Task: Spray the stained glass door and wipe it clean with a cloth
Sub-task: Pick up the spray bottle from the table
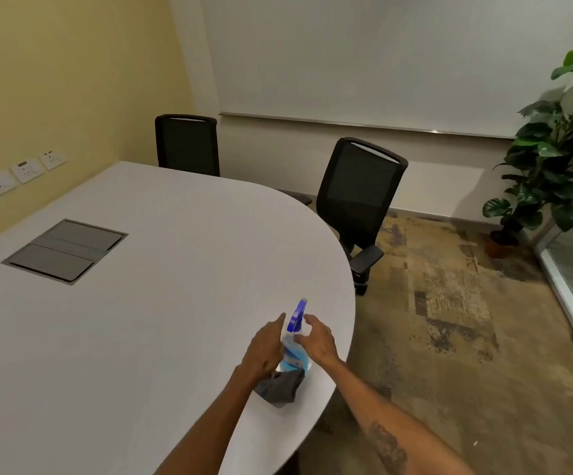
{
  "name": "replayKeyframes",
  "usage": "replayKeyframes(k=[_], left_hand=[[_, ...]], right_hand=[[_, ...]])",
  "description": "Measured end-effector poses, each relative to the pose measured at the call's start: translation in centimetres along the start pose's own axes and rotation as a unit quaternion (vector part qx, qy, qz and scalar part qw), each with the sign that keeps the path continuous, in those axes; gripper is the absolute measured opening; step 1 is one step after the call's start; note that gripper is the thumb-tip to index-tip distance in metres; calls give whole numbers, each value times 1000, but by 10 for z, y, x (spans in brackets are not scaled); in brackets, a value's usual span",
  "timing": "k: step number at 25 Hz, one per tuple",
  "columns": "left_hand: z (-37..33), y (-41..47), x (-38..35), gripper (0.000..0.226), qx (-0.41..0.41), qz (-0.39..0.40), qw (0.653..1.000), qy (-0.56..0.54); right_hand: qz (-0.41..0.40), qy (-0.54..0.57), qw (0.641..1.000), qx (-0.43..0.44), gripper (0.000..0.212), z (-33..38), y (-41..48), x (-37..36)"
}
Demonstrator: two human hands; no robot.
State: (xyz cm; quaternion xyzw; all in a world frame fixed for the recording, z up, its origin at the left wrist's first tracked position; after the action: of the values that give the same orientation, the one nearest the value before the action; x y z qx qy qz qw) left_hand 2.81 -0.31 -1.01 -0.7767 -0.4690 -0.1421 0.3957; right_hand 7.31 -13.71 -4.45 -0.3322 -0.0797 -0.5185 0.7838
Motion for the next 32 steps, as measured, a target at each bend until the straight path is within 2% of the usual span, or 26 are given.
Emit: replayKeyframes(k=[2, 3, 5, 7, 9, 10, 14, 16, 18, 22, 25, 29, 32], left_hand=[[11, 13, -1, 141, -13, 16, 999, -35], [19, 20, -4, 153, -5, 15, 999, -47], [25, 29, -5, 156, -3, 4, 998, -58], [20, 26, -6, 139, -1, 3, 998, -65], [10, 19, -5, 93, 12, 0, 998, -61], [9, 22, -5, 83, 8, -14, 998, -63], [-14, 26, -8, 107, -14, -30, 998, -50], [-25, 31, -14, 110, -30, -30, 998, -56], [-42, 34, -22, 103, -50, -23, 997, -50], [-105, 24, -50, 74, -109, -15, 992, -55], [-161, 16, -88, 74, -143, -4, 988, -51], [-243, -9, -153, 50, -208, 24, 977, -31], [-302, -28, -209, 56, -260, 54, 964, -26]], right_hand=[[-17, -10, 1000, -3, 46, 4, 9, -5], [-21, -16, 1000, -2, 40, 4, 12, -9], [-31, -21, 999, 1, 31, 4, 17, -13], [-38, -19, 999, 16, 25, 4, 17, -9], [-30, -18, 999, 34, 23, 5, 13, -3], [-31, -15, 998, 44, 24, 5, 11, 2], [-45, 10, 996, 79, 31, 11, -8, 35], [-51, 21, 994, 93, 36, 13, -22, 57], [-63, 29, 992, 105, 38, 12, -42, 82], [-103, 17, 987, 125, 36, -3, -101, 139], [-142, 13, 982, 127, 30, -25, -161, 187], [-187, -6, 974, 128, 24, -61, -253, 242], [-240, -13, 965, 103, 23, -99, -330, 283]])
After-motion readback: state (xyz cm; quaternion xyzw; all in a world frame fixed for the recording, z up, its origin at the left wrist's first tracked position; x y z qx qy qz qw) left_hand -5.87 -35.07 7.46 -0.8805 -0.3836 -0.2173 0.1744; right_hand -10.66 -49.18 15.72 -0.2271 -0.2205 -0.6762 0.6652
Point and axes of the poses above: each hand's wrist, its own y-axis towards the middle knuckle, its own x-axis out of the back of the hand, z = x × y, the point moved 3 cm from there along y, towards the middle knuckle, and after that the axes turned 13 degrees about z, right-handed, at the moved point
